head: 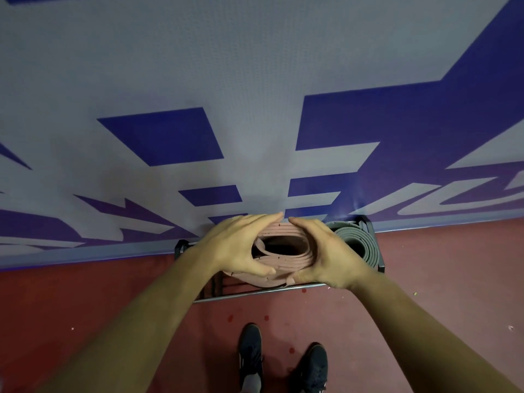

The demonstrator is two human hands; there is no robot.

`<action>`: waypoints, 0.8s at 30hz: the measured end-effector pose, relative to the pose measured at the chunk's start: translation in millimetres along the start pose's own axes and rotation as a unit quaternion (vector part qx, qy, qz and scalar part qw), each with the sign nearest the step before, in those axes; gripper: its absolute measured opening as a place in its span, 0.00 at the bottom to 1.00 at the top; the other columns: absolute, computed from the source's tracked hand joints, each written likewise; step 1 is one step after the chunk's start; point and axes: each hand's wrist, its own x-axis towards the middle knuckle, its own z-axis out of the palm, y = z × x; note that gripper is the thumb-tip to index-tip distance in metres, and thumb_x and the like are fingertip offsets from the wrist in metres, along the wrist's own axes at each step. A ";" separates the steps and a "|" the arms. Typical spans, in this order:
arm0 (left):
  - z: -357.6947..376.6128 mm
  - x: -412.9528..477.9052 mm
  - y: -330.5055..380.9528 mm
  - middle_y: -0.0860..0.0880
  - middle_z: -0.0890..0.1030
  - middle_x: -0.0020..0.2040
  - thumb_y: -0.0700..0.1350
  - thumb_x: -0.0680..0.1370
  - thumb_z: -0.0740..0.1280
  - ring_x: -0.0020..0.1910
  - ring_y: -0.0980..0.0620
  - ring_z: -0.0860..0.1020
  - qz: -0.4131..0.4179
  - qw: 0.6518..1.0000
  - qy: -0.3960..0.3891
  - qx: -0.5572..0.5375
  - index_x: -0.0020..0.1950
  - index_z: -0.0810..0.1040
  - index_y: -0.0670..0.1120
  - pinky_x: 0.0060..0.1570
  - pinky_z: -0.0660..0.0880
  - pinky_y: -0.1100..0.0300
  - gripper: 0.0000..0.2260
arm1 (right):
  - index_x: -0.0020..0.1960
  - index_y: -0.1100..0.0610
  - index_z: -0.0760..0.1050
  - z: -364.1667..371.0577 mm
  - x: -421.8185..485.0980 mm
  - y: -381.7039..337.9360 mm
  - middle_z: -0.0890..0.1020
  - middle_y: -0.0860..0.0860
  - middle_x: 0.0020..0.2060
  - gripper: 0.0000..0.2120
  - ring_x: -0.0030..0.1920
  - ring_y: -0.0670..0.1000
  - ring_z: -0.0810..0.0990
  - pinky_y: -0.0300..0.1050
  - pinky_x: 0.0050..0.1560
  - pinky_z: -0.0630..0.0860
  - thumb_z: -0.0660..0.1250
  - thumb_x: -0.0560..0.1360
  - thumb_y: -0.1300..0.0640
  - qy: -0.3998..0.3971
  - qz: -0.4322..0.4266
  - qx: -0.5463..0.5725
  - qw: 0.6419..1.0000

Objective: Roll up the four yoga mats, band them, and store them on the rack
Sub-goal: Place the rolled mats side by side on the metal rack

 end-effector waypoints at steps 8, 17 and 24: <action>22.9 -31.3 25.7 0.52 0.53 0.79 0.76 0.64 0.66 0.77 0.50 0.57 -0.045 0.995 0.068 0.055 0.82 0.46 0.56 0.70 0.68 0.47 0.55 | 0.71 0.51 0.75 -18.8 -17.5 -0.6 0.76 0.36 0.59 0.37 0.61 0.33 0.73 0.24 0.61 0.66 0.83 0.66 0.47 0.059 -0.010 -0.025 0.998; 38.4 -6.7 24.7 0.48 0.81 0.54 0.61 0.61 0.82 0.52 0.47 0.79 0.067 0.963 0.262 0.010 0.62 0.83 0.43 0.48 0.81 0.50 0.36 | 0.67 0.55 0.80 -24.5 -32.4 2.0 0.79 0.43 0.58 0.28 0.60 0.42 0.77 0.40 0.64 0.74 0.78 0.71 0.45 0.087 -0.027 -0.049 0.995; 45.7 -18.0 9.6 0.50 0.82 0.47 0.66 0.63 0.77 0.45 0.50 0.80 0.077 0.946 0.314 0.029 0.56 0.85 0.44 0.43 0.79 0.57 0.32 | 0.68 0.54 0.79 -15.6 -30.2 -1.6 0.78 0.41 0.59 0.26 0.61 0.41 0.77 0.35 0.63 0.73 0.76 0.74 0.43 0.068 -0.061 -0.054 0.994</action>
